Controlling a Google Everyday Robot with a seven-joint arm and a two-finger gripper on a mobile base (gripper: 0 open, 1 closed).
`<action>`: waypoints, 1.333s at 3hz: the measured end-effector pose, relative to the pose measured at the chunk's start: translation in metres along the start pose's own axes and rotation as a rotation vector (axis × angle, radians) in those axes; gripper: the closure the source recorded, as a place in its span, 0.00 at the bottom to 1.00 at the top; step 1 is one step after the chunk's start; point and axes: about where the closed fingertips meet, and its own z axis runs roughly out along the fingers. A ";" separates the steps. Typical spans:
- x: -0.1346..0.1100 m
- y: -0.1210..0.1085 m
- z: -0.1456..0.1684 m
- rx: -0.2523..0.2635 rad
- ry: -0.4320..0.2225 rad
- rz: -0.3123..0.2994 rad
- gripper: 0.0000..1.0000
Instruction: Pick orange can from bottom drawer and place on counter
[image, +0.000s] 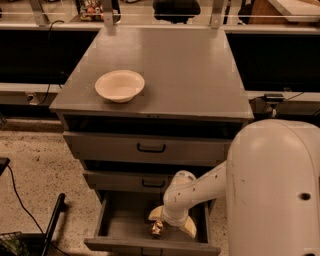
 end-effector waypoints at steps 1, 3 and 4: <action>0.018 -0.002 0.051 0.161 0.034 0.075 0.00; 0.036 -0.014 0.082 0.362 0.052 0.034 0.00; 0.038 -0.030 0.096 0.312 0.059 -0.002 0.00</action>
Offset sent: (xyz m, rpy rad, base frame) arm 0.0573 -0.0050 -0.1193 0.4697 -0.2908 0.0391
